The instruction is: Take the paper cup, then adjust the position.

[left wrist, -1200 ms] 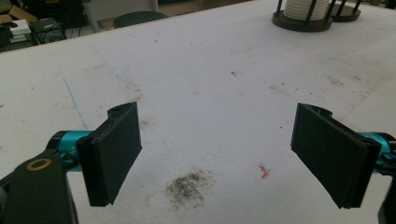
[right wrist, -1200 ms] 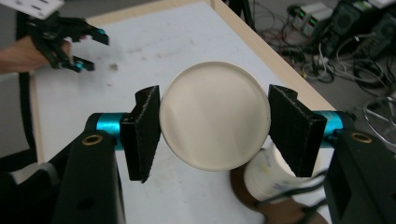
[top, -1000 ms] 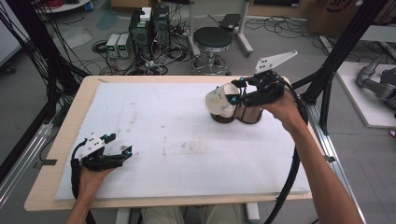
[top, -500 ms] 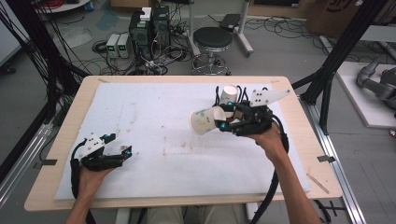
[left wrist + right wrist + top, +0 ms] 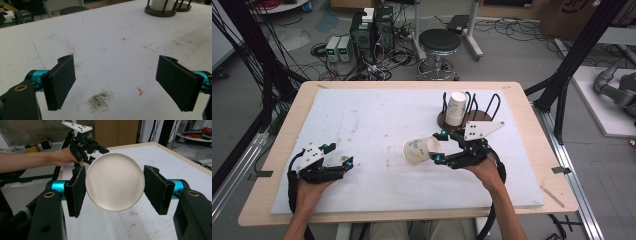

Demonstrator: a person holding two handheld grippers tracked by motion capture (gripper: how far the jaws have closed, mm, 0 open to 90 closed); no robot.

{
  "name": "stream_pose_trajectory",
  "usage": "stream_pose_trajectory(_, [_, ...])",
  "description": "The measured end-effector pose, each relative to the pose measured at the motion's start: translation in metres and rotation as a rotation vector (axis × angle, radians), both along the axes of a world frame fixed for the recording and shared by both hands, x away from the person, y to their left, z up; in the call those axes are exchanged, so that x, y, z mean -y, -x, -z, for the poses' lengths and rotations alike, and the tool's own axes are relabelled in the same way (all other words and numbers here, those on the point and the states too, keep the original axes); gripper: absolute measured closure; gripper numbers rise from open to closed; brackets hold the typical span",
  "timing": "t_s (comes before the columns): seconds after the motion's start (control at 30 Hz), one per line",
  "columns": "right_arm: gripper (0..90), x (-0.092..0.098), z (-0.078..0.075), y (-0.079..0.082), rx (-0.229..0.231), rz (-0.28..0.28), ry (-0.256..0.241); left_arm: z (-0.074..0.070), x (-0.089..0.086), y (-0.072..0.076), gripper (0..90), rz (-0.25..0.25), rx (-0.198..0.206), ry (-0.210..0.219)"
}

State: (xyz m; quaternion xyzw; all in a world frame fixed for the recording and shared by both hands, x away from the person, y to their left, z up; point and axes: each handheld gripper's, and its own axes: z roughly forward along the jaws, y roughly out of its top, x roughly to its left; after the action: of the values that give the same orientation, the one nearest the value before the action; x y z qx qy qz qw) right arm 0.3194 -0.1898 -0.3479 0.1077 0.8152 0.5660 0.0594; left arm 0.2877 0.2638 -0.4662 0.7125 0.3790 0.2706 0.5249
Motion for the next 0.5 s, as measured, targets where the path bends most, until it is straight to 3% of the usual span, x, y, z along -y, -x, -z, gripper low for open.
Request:
stream_pose_trajectory(0.17, [38.4,-0.0033,0.0077,0.0015,-0.006,-0.025,-0.021,0.0,0.0,0.0012,16.0,-0.002,0.011,-0.004])
stream_pose_trajectory(0.5, [38.4,-0.004,0.0081,-0.0022,-0.01,-0.025,-0.047,0.0001,-0.0004,0.0011,16.0,-0.002,0.012,0.001])
